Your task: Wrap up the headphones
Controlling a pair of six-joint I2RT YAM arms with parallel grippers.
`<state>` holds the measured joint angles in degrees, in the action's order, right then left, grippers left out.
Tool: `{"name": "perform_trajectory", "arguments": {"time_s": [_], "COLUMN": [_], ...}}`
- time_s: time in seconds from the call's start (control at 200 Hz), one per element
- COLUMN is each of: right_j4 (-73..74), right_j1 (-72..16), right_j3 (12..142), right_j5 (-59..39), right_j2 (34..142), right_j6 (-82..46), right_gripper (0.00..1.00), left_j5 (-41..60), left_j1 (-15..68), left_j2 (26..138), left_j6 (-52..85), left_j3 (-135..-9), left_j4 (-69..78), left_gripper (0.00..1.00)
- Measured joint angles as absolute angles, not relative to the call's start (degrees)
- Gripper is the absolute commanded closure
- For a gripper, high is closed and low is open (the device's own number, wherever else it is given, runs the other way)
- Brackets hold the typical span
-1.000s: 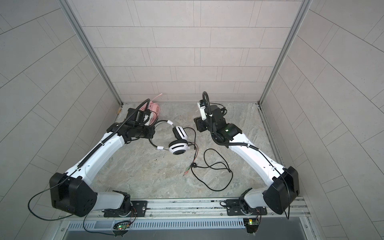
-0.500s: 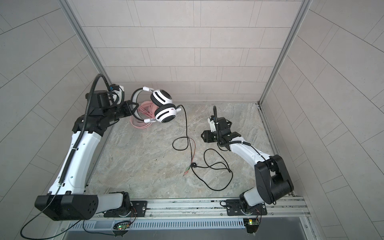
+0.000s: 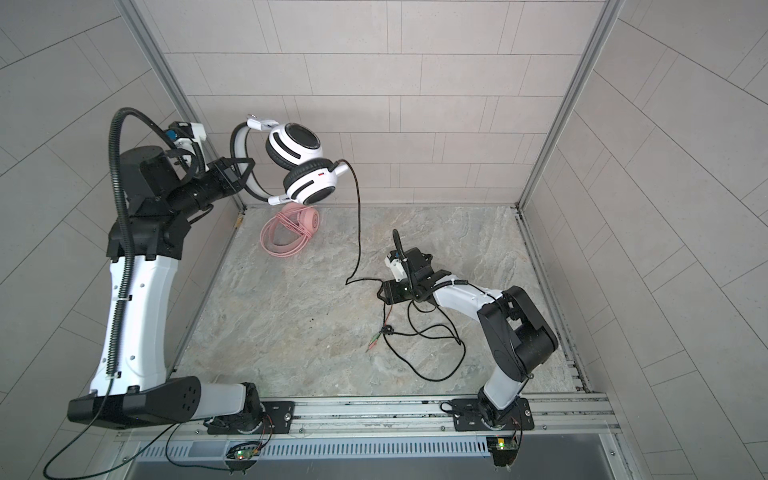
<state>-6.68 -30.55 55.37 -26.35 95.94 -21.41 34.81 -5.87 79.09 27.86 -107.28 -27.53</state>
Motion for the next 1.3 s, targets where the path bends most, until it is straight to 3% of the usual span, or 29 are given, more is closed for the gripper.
{"name": "perform_trajectory", "arguments": {"time_s": [0.075, 0.215, 0.545, 0.771, 1.081, 1.301], "right_j4": [-7.2, -7.5, -6.6, -3.9, 3.7, 6.2], "right_j1": [-31.1, -31.2, -31.2, -31.4, -31.9, -34.6], "right_j3": [56.3, 56.7, 64.6, 68.8, 63.0, 64.5], "right_j5": [-26.1, -22.8, -17.0, -19.8, -24.8, -26.0], "right_j2": [97.6, 98.7, 106.7, 111.4, 110.8, 113.2], "right_j6": [-20.6, -18.8, -16.1, -17.2, -19.6, -21.1], "right_gripper": [0.33, 0.30, 0.30, 0.36, 0.36, 0.53], "left_j5": [35.8, 39.7, 44.9, 46.1, 46.3, 46.4], "left_j1": [-6.8, -8.9, -10.5, -11.6, -12.8, -13.0], "left_j2": [80.9, 85.2, 89.2, 89.3, 89.3, 89.3], "left_j6": [29.7, 35.1, 44.7, 45.5, 45.8, 46.7], "left_j3": [-110.9, -117.9, -119.9, -121.8, -122.0, -122.0], "left_j4": [-27.0, -24.2, -18.9, -19.0, -18.7, -18.3], "left_gripper": [1.00, 1.00, 1.00, 1.00, 1.00, 1.00]}}
